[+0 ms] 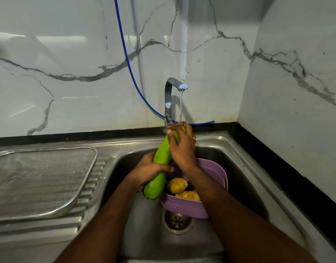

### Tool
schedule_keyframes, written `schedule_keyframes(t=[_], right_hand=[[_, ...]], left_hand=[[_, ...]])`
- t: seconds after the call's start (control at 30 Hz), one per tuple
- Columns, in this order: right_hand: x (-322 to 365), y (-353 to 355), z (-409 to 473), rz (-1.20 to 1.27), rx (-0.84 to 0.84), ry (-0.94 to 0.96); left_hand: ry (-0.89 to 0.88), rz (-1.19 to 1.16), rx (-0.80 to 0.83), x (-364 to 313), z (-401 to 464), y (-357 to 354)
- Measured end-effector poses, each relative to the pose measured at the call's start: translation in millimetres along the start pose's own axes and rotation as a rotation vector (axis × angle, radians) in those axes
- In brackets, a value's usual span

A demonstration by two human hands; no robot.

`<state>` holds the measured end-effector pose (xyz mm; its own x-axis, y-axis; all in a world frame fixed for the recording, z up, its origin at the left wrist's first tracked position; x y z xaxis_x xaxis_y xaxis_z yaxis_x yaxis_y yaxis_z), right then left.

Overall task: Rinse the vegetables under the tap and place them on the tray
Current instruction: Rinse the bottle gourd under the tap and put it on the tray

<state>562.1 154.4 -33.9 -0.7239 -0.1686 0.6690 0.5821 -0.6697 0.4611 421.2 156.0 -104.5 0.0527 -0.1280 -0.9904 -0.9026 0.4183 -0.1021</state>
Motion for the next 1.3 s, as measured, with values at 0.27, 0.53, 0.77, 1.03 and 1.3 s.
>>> schedule_keyframes(t=[0.27,0.53,0.77,1.03,1.3], right_hand=[[22.8,-7.0,-6.9,-0.436,0.135,0.293],[-20.7,0.7,1.2,0.467,0.043,-0.368],[-45.5,-46.1,-21.0,0.993,0.188,-0.705],[-41.8,-21.7,-7.0,0.912,0.047,-0.573],[-53.5,-29.2,-1.3,0.781,0.022,-0.514]], left_hand=[[-0.086,0.093,-0.086,-9.5,2.2,-4.1],[0.081,-0.181,0.035,3.7,-10.1,-22.0],[0.287,-0.473,0.178,13.5,-17.2,-46.7],[0.29,-0.496,0.198,11.7,-10.0,-45.7],[0.207,-0.348,0.09,11.8,4.9,-30.1]])
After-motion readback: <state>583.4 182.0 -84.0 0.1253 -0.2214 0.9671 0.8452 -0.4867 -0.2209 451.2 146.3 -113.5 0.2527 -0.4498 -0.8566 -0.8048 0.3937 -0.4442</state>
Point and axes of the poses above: each hand's wrist, its own z-axis towards the middle knuckle, its own y-axis out of the back of the hand, x = y × z, the point moved 10 cm from there along z, towards the middle knuckle, and after that the axes turned 14 degrees about -z, right-handed, at the moved point
